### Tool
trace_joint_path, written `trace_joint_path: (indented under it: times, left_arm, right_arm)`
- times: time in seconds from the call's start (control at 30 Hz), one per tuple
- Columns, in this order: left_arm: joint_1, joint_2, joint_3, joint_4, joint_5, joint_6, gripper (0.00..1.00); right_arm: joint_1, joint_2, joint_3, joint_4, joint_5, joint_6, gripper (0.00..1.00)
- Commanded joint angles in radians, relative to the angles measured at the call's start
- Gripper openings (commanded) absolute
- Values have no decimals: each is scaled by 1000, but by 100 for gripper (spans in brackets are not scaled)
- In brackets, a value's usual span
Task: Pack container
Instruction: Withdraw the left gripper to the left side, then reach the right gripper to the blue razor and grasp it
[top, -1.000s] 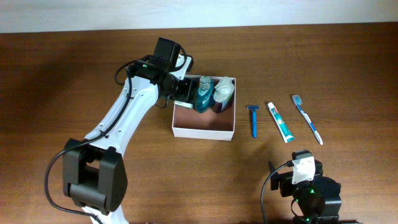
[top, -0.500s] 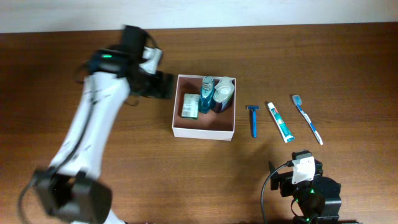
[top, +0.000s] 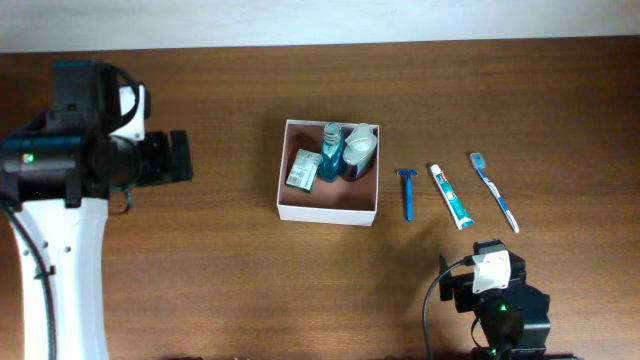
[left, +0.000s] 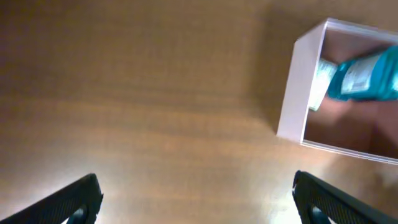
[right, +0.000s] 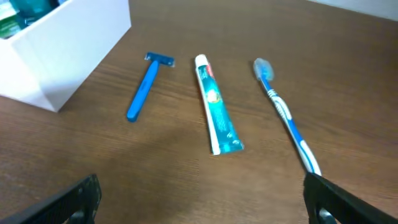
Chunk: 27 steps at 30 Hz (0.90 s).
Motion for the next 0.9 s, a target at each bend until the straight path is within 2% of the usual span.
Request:
trace_joint_path:
  times: [0.0,0.1,0.2,0.4,0.5,0.6,0.7,0.87]
  left_arm:
    - [5,-16,10,-43,-15,8,99]
    - [5,-15,10,-44,-15,8,100]
    - [5,-15,10,-44,-15,8,100]
    - [5,-15,10,-44,-15,8,99]
    - [5,-15,10,-44,-15,8,99]
    - [5,-15,10,-44,-15,8,99]
    - [5,-15,10,-44,-15,8,99]
    - [5,-15,10,-44,-15,8,99]
  right_arm:
    - [-7,-6,-5,52,-89,64,99]
    - [-6,-6,-5,106,-310,280,99]
    - [-6,-6,-5,129,-395,468,99]
    - [-6,25,76,129,-457,573,99]
    - [-6,98,188,109,-396,564,98]
    - [-6,226,333,45,-335,486,99]
    - [-6,421,513,-78,-258,421,99]
    - [-6,802,793,-267,-245,314,99]
